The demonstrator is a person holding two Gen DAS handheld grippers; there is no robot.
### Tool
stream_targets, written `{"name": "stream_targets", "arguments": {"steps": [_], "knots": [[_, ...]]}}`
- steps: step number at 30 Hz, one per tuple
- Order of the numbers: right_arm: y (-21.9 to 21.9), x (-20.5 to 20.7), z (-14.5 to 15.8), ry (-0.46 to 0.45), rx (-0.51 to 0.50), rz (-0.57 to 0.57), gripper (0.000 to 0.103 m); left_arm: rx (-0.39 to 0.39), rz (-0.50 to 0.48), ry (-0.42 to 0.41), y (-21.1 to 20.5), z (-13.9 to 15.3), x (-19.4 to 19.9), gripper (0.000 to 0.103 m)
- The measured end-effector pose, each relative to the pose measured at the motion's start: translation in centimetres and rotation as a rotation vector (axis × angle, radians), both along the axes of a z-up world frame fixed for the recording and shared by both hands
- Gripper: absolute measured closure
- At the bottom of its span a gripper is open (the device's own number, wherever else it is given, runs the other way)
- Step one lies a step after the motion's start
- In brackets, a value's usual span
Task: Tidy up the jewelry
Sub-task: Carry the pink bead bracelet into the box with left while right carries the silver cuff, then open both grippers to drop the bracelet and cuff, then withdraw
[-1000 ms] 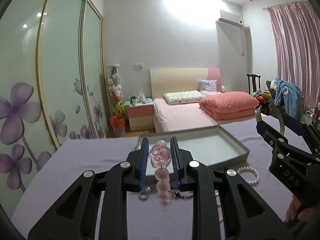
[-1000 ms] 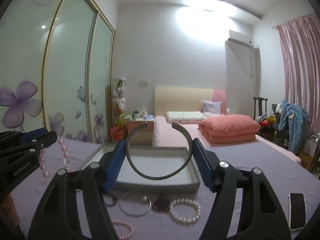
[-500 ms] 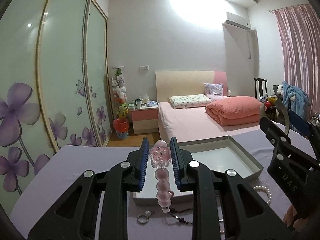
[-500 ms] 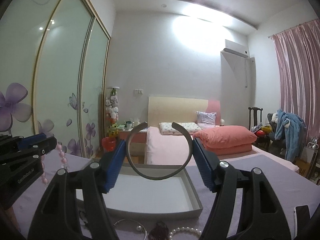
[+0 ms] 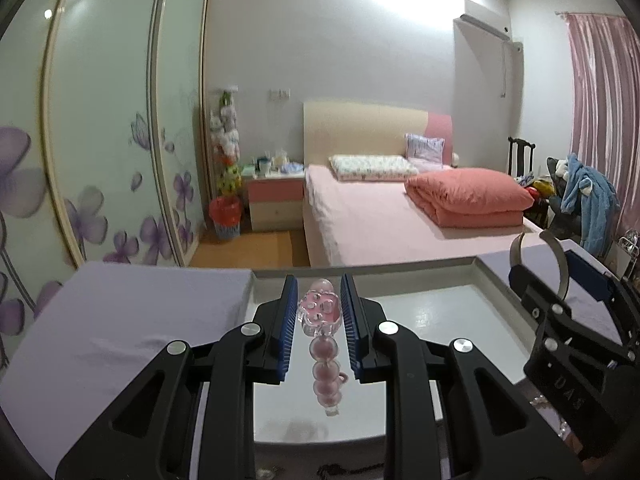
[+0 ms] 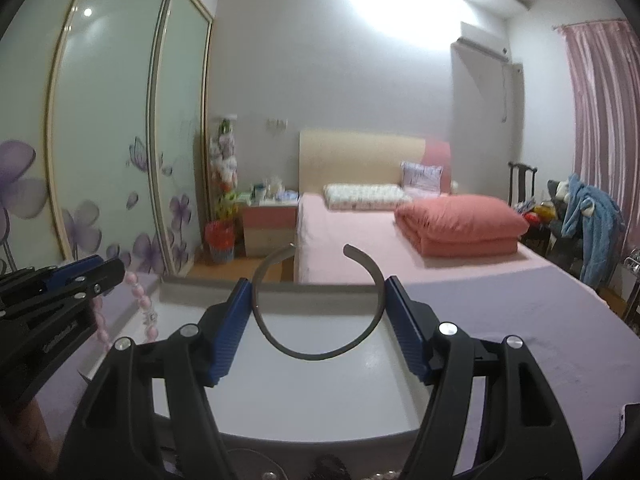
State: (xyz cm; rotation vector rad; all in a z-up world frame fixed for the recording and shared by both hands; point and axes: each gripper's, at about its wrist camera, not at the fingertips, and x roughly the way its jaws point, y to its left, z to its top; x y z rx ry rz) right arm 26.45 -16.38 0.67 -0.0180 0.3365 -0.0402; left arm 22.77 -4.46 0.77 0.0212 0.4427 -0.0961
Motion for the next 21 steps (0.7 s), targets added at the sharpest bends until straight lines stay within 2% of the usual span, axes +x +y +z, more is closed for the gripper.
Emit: {"name": "stream_targets", "arguments": {"steps": [11, 12, 14, 16, 21], "knots": [[0.1, 5.7, -4.4, 0.261, 0.085, 0.048, 0.035, -0.029, -0.021, 0.104, -0.1, -1.7, 3.4, 0.08], [0.0, 5.9, -4.5, 0.269, 0.092, 0.047, 0.034, -0.033, -0.015, 0.102, 0.2, -1.7, 3.6, 0.079], [-0.1, 5.4, -4.1, 0.242, 0.098, 0.039, 0.023, -0.053, -0.011, 0.098, 1.2, -1.1, 3.7, 0.076], [-0.7, 4.4, -3.5, 0.202, 0.099, 0.034, 0.022, -0.065, 0.004, 0.078, 2.5, -0.4, 3.6, 0.066], [-3.3, 2.6, -2.2, 0.166, 0.128, 0.006, 0.022, -0.101, 0.063, 0.045, 4.9, 1.2, 2.6, 0.065]]}}
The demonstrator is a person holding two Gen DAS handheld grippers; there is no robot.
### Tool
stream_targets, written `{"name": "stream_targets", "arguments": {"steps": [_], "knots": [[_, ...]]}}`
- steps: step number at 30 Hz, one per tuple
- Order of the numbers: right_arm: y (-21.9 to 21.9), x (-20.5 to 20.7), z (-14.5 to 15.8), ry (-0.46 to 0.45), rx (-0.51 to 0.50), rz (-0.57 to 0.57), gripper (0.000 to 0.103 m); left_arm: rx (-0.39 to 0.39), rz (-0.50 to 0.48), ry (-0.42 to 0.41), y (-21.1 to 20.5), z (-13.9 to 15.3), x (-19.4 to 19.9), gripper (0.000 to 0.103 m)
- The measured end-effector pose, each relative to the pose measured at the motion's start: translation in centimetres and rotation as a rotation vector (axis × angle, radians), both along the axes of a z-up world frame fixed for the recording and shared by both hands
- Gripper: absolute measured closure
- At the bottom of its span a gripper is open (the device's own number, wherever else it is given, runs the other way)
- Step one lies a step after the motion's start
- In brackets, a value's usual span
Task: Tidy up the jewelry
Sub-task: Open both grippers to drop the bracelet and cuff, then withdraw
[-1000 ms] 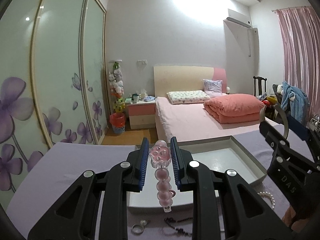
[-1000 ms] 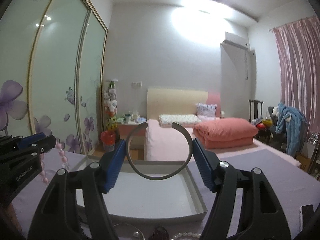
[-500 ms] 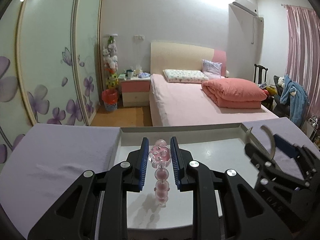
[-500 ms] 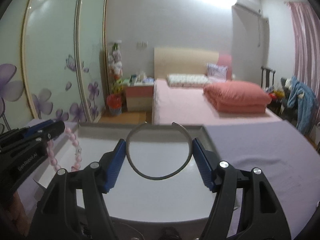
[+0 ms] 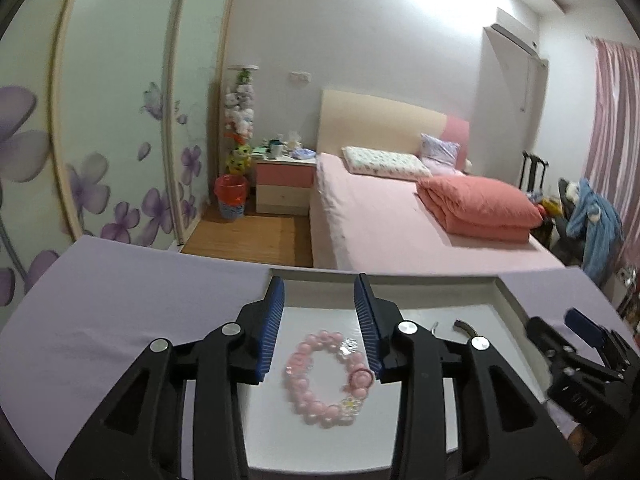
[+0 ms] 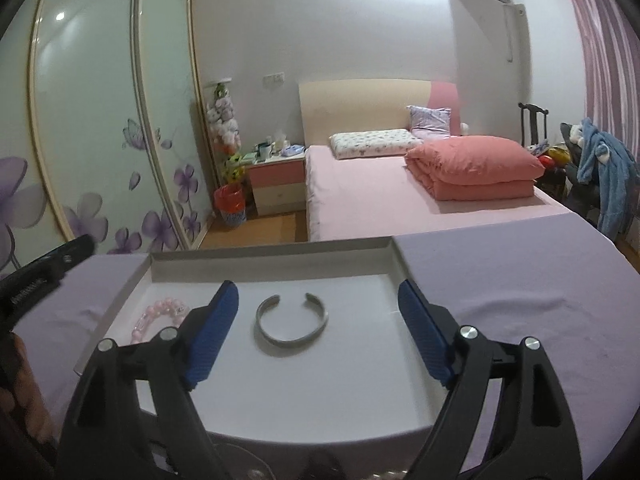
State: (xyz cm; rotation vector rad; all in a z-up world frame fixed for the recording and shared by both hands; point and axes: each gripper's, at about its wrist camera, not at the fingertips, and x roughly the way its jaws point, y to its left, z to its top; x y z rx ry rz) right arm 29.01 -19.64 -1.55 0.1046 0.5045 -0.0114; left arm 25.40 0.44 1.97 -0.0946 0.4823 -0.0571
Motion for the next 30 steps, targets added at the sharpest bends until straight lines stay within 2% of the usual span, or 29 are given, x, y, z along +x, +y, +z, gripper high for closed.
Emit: {"name": "stream_targets", "arguments": {"steps": [9, 14, 19, 22, 25, 30], "knots": [[-2.5, -3.5, 2.2, -0.044, 0.002, -0.025, 0.022, 0.013, 0.028, -0.026, 1.5, 1.1, -3.9, 0.065], [-3.4, -6.0, 2.4, -0.023, 0.012, -0.012, 0.022, 0.004, 0.011, -0.014, 1.6, 1.1, -6.3, 0.061], [-3.9, -8.2, 0.0, 0.092, -0.041, 0.019, 0.023, 0.017, -0.033, 0.005, 1.5, 0.3, -9.3, 0.057], [-4.5, -9.1, -2.2, 0.188, -0.082, 0.03, 0.031, 0.02, -0.068, 0.045, 1.4, -0.7, -10.5, 0.054], [-5.1, -9.9, -4.0, 0.265, -0.069, 0.054, 0.033, 0.026, -0.108, 0.076, 1.0, -1.6, -11.4, 0.05], [-5.9, -9.9, -5.6, 0.33, -0.066, 0.022, 0.051, 0.065, -0.166, 0.127, -0.4, -3.2, -11.8, 0.049]]}}
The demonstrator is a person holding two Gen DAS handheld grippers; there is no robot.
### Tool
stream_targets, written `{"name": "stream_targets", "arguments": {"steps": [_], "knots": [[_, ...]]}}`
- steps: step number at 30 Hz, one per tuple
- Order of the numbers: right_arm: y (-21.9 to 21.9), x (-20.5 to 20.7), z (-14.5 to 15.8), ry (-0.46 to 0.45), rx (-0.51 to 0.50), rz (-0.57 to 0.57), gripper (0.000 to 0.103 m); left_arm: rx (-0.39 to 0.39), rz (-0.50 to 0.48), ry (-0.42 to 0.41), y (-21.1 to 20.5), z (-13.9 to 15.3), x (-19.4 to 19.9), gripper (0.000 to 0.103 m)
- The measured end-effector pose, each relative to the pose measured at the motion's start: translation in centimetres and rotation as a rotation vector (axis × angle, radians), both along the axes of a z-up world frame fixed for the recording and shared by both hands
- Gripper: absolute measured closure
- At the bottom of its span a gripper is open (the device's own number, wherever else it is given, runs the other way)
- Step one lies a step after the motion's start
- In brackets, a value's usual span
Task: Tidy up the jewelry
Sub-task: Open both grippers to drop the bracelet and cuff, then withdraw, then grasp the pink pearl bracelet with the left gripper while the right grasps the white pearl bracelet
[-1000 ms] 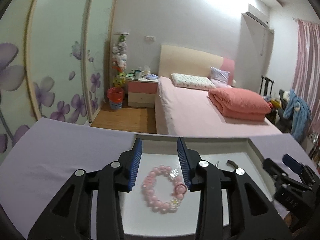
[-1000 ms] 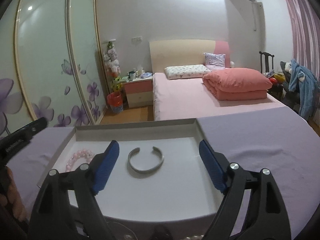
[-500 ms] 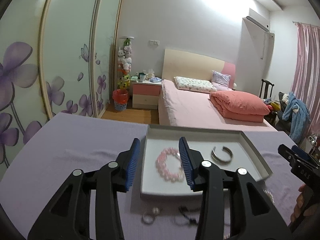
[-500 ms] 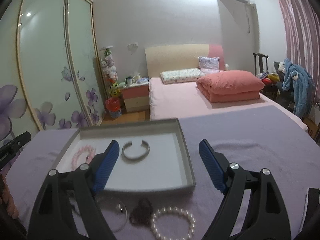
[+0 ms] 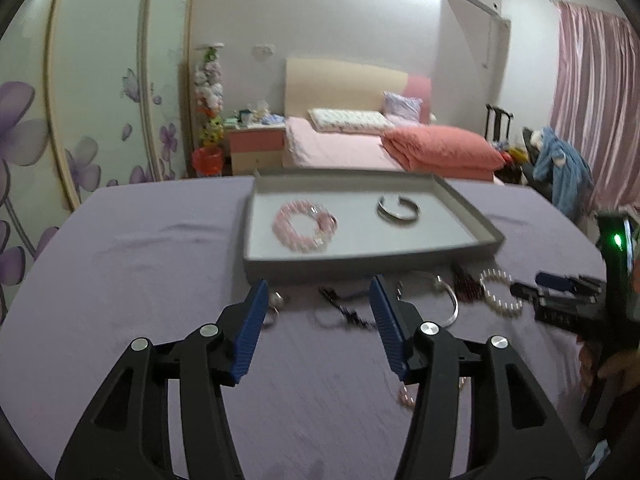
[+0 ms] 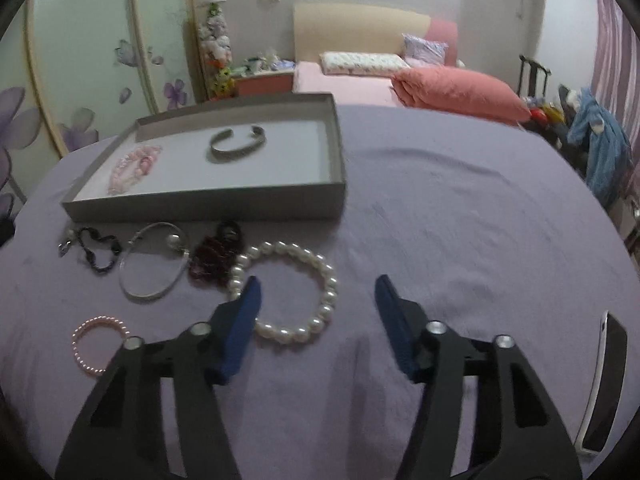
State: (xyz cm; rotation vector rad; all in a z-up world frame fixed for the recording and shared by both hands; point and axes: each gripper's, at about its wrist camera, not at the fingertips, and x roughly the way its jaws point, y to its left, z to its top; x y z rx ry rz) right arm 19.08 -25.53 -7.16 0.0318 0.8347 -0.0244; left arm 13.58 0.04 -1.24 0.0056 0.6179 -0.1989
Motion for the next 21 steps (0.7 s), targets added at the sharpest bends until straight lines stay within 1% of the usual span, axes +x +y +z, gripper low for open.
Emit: {"name": "stream_targets", "arguments": {"steps": [2, 3, 4, 5, 6, 7, 10, 14, 15, 18, 20, 21], "knots": [[-0.2, 0.8, -0.2, 0.018, 0.024, -0.023, 0.055, 0.006, -0.021, 0.019, -0.9, -0.7, -0.4, 0.049], [-0.2, 1.0, -0.4, 0.023, 0.018, -0.031, 0.055, 0.008, -0.036, 0.028, -1.2, -1.0, -0.4, 0.049], [0.0, 1.4, -0.7, 0.034, 0.001, -0.036, 0.058, 0.011, -0.049, 0.034, -1.7, -1.2, -0.6, 0.049], [0.2, 1.7, -1.1, 0.062, -0.012, -0.037, 0.064, 0.016, -0.069, 0.042, -2.1, -1.4, -0.6, 0.049], [0.3, 1.7, -1.2, 0.06, -0.013, -0.035, 0.068, 0.02, -0.082, 0.046, -2.5, -1.6, -0.8, 0.049], [0.5, 1.8, -1.2, 0.06, -0.016, -0.029, 0.081, 0.025, -0.101, 0.051, -2.8, -1.8, -1.2, 0.049], [0.5, 1.7, -1.2, 0.059, -0.025, -0.021, 0.09, 0.052, -0.168, 0.082, -4.3, -2.6, -1.2, 0.049], [0.6, 1.7, -1.1, 0.06, -0.027, -0.019, 0.091, 0.09, -0.259, 0.147, -6.3, -4.2, -1.1, 0.051], [0.6, 1.7, -1.1, 0.06, -0.027, -0.019, 0.091, 0.099, -0.271, 0.154, -6.7, -4.4, -1.2, 0.054], [0.6, 1.7, -1.1, 0.06, -0.024, -0.019, 0.091, 0.158, -0.297, 0.19, -8.0, -5.6, -0.8, 0.06], [0.5, 1.6, -1.2, 0.06, -0.02, -0.019, 0.091, 0.182, -0.301, 0.221, -8.6, -6.3, -0.4, 0.066], [0.5, 1.6, -1.2, 0.059, -0.018, -0.019, 0.091, 0.187, -0.304, 0.233, -8.6, -6.5, -0.3, 0.071]]}}
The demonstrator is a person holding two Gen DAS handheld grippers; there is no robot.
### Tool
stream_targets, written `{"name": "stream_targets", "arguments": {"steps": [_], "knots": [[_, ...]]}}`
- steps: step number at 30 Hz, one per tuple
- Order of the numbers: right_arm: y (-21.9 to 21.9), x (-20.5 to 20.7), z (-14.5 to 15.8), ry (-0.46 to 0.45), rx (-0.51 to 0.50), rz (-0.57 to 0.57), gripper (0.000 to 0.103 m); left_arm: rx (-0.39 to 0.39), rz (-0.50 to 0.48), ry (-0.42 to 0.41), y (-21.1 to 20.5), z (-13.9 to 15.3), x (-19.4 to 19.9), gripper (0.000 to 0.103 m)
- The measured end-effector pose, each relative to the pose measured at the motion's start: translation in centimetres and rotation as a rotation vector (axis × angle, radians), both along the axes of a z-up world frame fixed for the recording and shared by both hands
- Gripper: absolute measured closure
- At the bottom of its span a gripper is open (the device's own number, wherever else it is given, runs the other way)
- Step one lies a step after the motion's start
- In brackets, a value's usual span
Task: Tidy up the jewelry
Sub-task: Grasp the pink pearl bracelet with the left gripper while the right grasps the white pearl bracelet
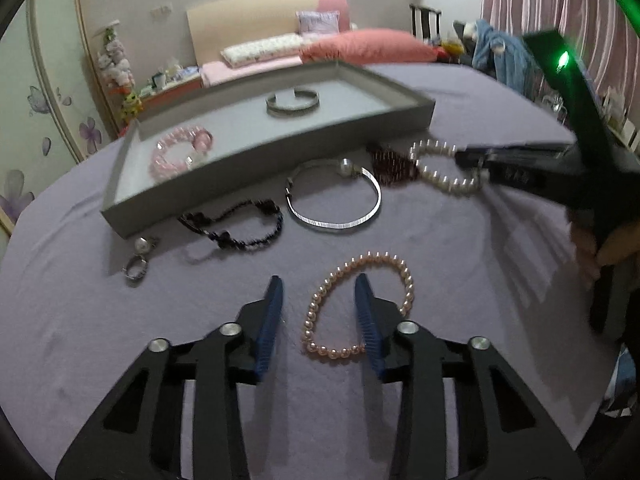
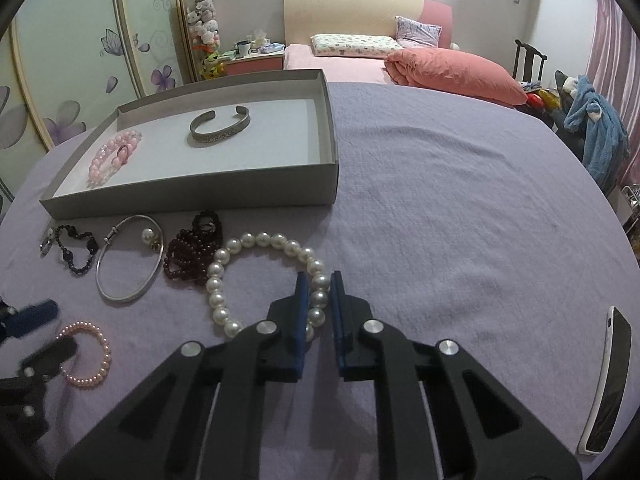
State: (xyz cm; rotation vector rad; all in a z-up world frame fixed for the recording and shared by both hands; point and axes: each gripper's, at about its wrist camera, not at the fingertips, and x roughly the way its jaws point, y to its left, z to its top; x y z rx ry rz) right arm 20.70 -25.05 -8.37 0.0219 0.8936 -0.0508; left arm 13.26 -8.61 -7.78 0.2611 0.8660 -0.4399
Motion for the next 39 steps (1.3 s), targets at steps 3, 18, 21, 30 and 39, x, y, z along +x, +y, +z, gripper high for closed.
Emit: {"name": "stream_targets", "arguments": {"steps": [3, 18, 21, 30, 39], "knots": [[-0.1, 0.0, 0.0, 0.0, 0.008, 0.0, 0.091, 0.025, -0.005, -0.016, -0.1, 0.0, -0.3, 0.085], [-0.7, -0.1, 0.1, 0.0, 0.024, 0.001, 0.091, 0.001, 0.203, -0.007, 6.7, 0.2, 0.3, 0.086], [-0.7, -0.1, 0.1, 0.0, 0.023, 0.002, 0.09, -0.002, 0.202, -0.005, 6.6, 0.2, 0.4, 0.086], [-0.5, -0.1, 0.1, 0.0, 0.013, 0.002, 0.09, 0.003, 0.202, -0.006, 6.6, 0.3, 0.6, 0.086], [-1.2, -1.2, 1.5, -0.08, 0.108, 0.0, 0.093, -0.035, 0.23, -0.034, 7.6, 1.1, -0.2, 0.097]]}}
